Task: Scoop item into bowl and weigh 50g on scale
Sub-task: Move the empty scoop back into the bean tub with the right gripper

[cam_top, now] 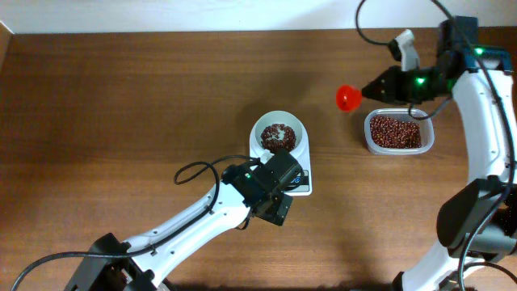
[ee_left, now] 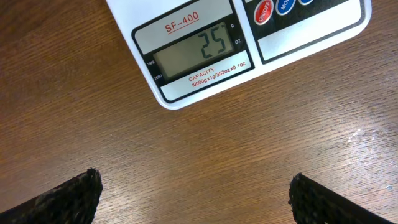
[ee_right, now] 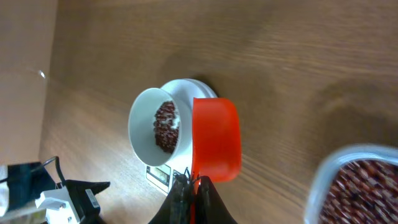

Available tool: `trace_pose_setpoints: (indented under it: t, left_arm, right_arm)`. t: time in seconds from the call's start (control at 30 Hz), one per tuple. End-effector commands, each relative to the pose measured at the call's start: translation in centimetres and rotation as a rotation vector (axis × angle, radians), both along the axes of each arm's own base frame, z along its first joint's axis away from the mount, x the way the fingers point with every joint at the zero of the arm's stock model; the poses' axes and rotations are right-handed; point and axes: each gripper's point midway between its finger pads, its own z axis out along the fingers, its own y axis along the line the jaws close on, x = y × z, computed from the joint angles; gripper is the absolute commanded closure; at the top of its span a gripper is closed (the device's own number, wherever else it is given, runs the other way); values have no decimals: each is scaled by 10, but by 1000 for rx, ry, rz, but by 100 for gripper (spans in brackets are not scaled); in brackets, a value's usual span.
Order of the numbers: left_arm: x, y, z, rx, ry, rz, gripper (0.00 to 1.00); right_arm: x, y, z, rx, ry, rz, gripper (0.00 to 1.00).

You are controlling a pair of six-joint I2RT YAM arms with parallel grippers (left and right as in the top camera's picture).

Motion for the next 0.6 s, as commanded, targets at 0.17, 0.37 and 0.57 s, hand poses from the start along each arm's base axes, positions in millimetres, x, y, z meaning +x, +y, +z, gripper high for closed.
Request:
trace_pose_setpoints:
  t: [0.17, 0.37, 0.57]
  left_arm:
    - [-1, 2, -4, 15, 1, 4, 1]
    - [-1, 2, -4, 15, 1, 4, 1]
    - [-1, 2, -4, 15, 1, 4, 1]
  right_arm:
    - [-18, -97, -14, -227, 95, -230, 96]
    - [-33, -145, -40, -485, 187, -315, 96]
    - [-37, -151, -80, -523, 222, -319, 96]
